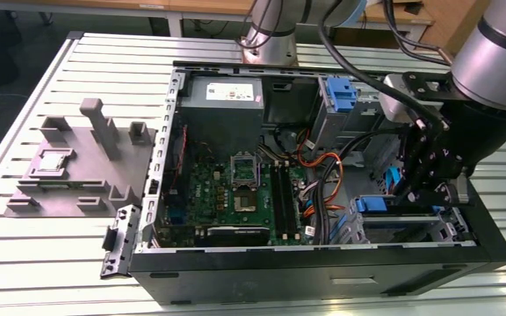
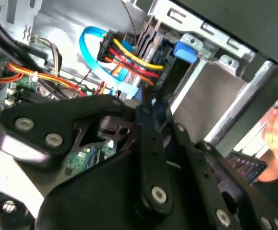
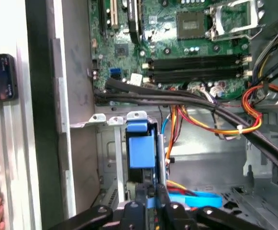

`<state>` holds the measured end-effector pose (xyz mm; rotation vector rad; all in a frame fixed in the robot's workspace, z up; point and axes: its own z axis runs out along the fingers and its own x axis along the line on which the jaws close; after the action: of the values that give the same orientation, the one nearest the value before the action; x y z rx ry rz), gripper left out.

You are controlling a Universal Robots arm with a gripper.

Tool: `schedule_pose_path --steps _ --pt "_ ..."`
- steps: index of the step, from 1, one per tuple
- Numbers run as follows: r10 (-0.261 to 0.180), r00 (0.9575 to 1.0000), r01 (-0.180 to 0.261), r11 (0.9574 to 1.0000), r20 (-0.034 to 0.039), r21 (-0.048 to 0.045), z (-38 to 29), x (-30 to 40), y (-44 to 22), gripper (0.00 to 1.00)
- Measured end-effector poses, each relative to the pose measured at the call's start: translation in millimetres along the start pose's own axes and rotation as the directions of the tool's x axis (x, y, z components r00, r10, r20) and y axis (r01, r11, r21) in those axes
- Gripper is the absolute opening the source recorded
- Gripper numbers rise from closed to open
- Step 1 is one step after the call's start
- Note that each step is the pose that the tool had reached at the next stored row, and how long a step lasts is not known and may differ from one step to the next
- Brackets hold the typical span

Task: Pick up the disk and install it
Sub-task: 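Insert the second disk wire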

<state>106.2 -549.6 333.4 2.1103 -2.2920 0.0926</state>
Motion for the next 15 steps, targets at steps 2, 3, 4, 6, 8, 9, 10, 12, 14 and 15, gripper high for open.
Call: schedule_pose_path --steps 2,3,4,6,8,9,10,12,14,15 --pt "0.0 1.0 0.0 1.0 0.0002 -0.0007 -4.3 0.2 -0.2 0.24" --pt "0.0 1.0 0.0 1.0 0.0 -0.0012 -5.7 0.3 -0.2 0.24" --pt "0.0 1.0 0.0 1.0 -0.0001 -0.0014 -6.9 0.4 -0.2 0.24" --pt "0.0 1.0 0.0 1.0 0.0003 -0.002 -9.0 0.5 -0.3 0.24" --pt "0.0 1.0 0.0 1.0 0.0009 -0.0028 -10.5 0.6 -0.4 0.24" --pt "0.0 1.0 0.0 1.0 0.0015 -0.0029 -10.4 0.6 -0.4 0.22" --pt "0.0 1.0 0.0 1.0 0.0017 -0.003 -10.4 0.6 -0.3 0.22" --pt "0.0 1.0 0.0 1.0 0.0017 -0.0031 -10.5 0.6 -0.3 0.1" --pt "0.0 1.0 0.0 1.0 0.0017 -0.0032 -10.5 0.6 -0.4 0.1" --pt "0.0 1.0 0.0 1.0 0.0018 -0.0033 -10.5 0.6 -0.3 0.1"
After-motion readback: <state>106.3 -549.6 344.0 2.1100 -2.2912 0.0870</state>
